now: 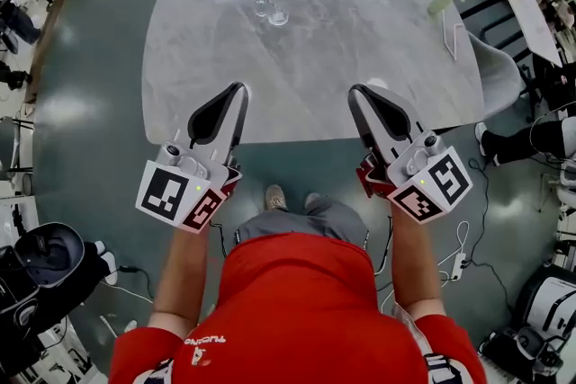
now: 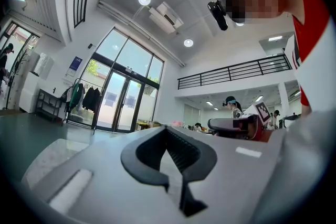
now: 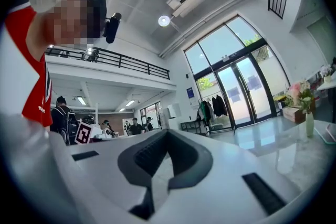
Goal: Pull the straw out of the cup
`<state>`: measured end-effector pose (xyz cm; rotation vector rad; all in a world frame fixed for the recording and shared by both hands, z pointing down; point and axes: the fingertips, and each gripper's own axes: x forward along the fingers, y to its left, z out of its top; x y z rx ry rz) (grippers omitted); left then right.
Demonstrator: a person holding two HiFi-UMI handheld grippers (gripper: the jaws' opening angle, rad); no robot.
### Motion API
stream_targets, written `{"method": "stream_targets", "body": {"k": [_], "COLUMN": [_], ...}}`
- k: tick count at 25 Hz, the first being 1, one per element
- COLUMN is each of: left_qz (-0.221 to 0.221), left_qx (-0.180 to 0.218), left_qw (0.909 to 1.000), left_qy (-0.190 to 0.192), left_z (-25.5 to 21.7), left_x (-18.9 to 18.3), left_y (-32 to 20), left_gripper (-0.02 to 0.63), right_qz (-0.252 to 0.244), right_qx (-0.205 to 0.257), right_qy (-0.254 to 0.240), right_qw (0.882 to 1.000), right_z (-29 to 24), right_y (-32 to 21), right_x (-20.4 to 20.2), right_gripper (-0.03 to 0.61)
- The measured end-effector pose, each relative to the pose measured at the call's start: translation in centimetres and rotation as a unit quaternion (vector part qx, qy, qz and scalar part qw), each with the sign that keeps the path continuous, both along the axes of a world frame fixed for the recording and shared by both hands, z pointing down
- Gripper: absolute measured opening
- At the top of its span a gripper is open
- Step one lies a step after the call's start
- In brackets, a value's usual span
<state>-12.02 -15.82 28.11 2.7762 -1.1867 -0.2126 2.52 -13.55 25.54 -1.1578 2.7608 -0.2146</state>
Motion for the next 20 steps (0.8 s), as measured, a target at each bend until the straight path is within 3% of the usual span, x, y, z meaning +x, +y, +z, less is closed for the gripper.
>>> {"method": "stream_targets", "body": {"k": [7,20], "left_qz": [-0.018,-0.092], "left_qx": [-0.013,-0.033], "left_qw": [0.9998,0.9952], "left_qy": [0.000,-0.011], "left_z": [1.1,2.4], "left_x": [0.0,1.4], "left_y": [-2.9,-10.5], "left_gripper": [0.005,0.005], "right_qz": [-0.008,-0.062], "right_qx": [0.004,0.008], "right_qy": [0.042,0.054], "right_qw": [0.999,0.997], "right_z": [1.5,3.2], "right_y": [-3.5,-11.4], "right_x": [-0.4,1.1], "right_gripper": [0.000,0.001]}}
